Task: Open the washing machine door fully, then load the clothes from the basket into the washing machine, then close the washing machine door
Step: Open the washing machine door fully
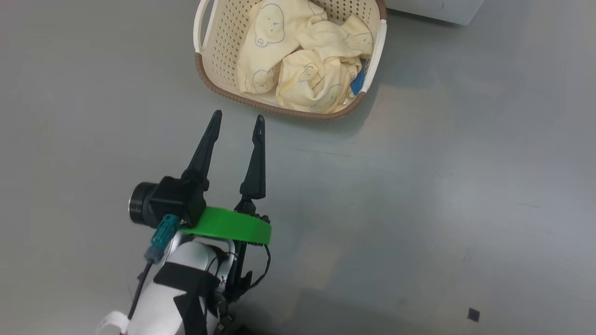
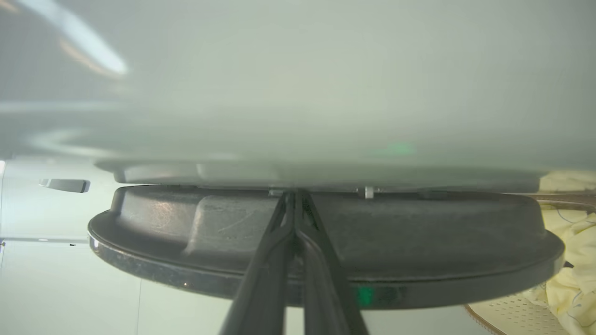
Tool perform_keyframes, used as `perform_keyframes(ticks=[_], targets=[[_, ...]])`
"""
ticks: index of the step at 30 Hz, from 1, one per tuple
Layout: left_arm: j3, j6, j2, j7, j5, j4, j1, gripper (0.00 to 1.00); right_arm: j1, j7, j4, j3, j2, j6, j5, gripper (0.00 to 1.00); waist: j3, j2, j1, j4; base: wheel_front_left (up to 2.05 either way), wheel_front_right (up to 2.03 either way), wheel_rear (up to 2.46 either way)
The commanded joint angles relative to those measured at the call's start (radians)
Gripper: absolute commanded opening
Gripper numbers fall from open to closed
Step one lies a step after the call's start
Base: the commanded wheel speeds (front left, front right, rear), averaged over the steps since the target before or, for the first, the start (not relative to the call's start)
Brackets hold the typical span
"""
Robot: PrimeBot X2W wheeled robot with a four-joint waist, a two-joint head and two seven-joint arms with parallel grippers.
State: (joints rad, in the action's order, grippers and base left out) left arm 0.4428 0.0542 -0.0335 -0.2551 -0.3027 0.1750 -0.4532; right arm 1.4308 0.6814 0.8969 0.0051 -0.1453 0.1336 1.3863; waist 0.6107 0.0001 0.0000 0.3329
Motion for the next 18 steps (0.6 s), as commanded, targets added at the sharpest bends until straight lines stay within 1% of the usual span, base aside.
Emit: perform_keyframes(ticks=[1,9,18], targets=[[-0.025,0.006,-0.017,-0.007,-0.012,-0.033,-0.006,1.0,0.06,0.006,-0.023,0.005,0.04,-0.003,0.001,0.0,0.004,-0.0001,0.0,0.003,0.0,0.0,0.0],[-0.012,0.011,-0.017,-0.007,-0.026,-0.034,-0.012,1.0,0.103,0.04,0.057,0.006,0.049,-0.003,0.002,0.0,0.009,-0.0001,0.0,0.015,0.0,0.0,0.0],[-0.013,0.014,-0.017,-0.007,-0.027,-0.033,-0.012,1.0,0.11,0.063,0.106,0.016,0.048,-0.003,-0.011,0.0,0.002,-0.0001,0.0,0.014,0.0,0.0,0.0]])
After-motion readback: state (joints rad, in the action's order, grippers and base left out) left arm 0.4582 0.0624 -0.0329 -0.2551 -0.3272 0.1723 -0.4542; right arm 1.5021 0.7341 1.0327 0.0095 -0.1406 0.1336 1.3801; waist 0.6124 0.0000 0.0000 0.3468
